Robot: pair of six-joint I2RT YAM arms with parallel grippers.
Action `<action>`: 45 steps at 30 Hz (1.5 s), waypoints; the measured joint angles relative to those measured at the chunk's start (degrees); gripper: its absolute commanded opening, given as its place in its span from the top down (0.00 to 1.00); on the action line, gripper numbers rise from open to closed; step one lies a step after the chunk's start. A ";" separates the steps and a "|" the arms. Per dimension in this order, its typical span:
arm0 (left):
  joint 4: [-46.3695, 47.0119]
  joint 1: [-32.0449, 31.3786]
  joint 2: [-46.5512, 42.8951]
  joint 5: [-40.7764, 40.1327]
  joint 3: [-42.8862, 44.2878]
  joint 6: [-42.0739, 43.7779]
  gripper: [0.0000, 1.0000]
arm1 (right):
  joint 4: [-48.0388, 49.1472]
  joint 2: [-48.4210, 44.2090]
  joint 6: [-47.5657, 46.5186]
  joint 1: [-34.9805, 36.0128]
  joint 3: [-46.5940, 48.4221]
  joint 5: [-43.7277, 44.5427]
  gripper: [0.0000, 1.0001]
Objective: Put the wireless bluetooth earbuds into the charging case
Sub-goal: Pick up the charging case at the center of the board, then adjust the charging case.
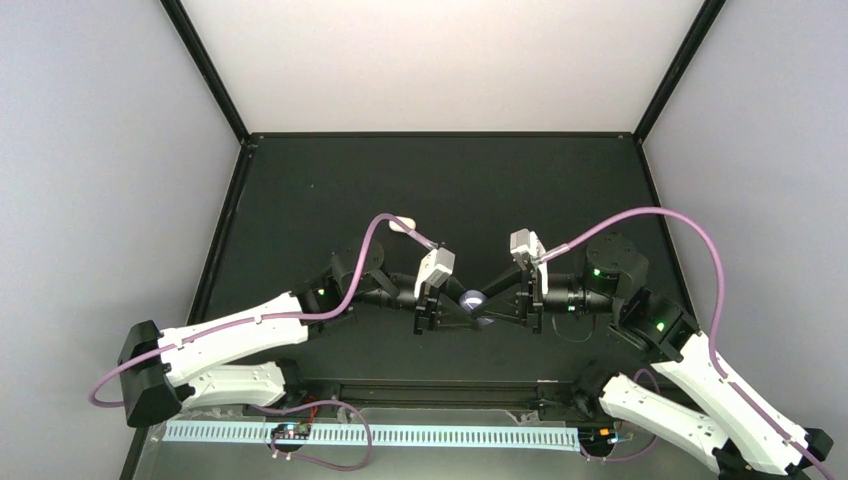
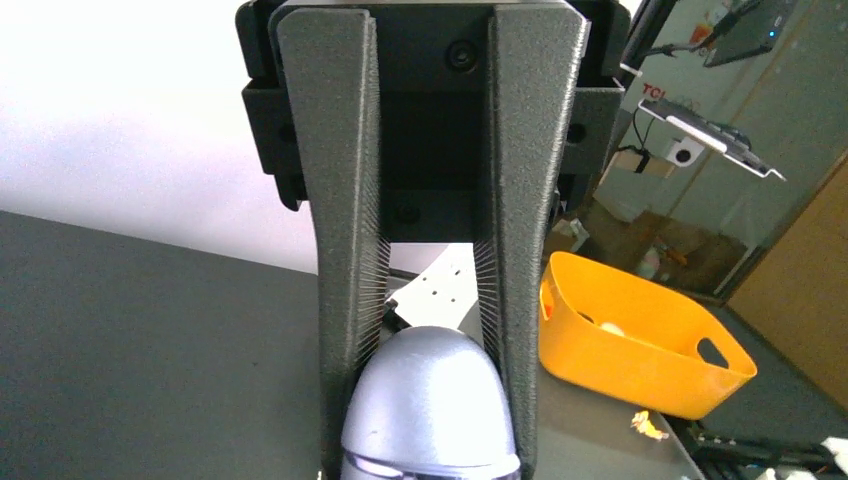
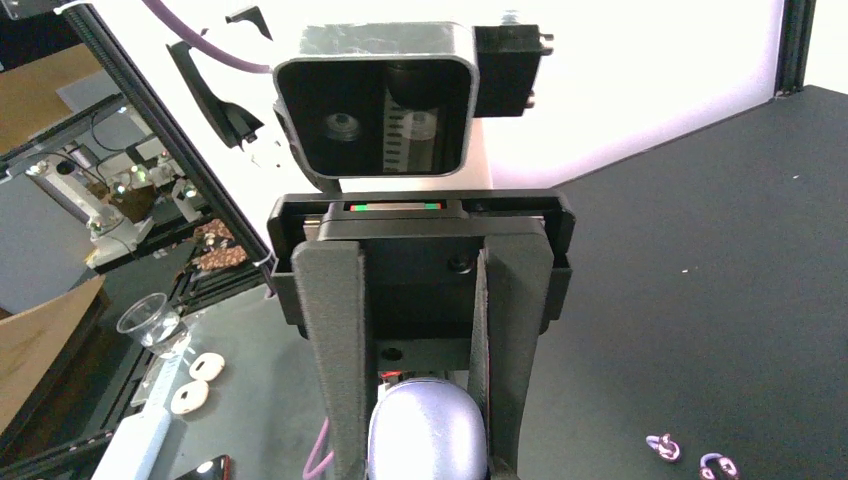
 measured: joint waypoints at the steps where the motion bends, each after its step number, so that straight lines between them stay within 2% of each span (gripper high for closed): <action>1: 0.13 0.00 0.09 0.00 0.00 -0.11 0.74 | 0.04 -0.09 0.07 0.00 0.00 -0.02 0.89; 2: 0.28 0.02 0.13 0.04 0.00 -0.11 0.80 | 0.04 -0.17 0.17 0.00 0.00 -0.11 0.89; 5: 0.48 0.04 0.13 0.17 0.00 -0.26 0.89 | 0.15 -0.31 0.20 0.00 -0.02 -0.26 0.87; 8: 0.57 0.04 0.13 0.22 0.00 -0.28 0.92 | 0.44 -0.44 0.22 0.00 -0.22 -0.37 0.81; 16: 0.74 0.02 0.13 0.50 0.00 -0.20 0.98 | 0.26 -0.24 -0.04 0.00 0.13 0.55 0.54; 20: 1.27 -0.02 0.13 0.61 0.00 0.00 0.98 | -0.35 -0.13 -0.24 0.02 0.76 2.32 0.47; 45: 4.07 -0.09 -4.15 -3.50 -3.56 0.94 0.99 | -2.82 -2.60 -0.13 0.00 2.45 15.34 0.46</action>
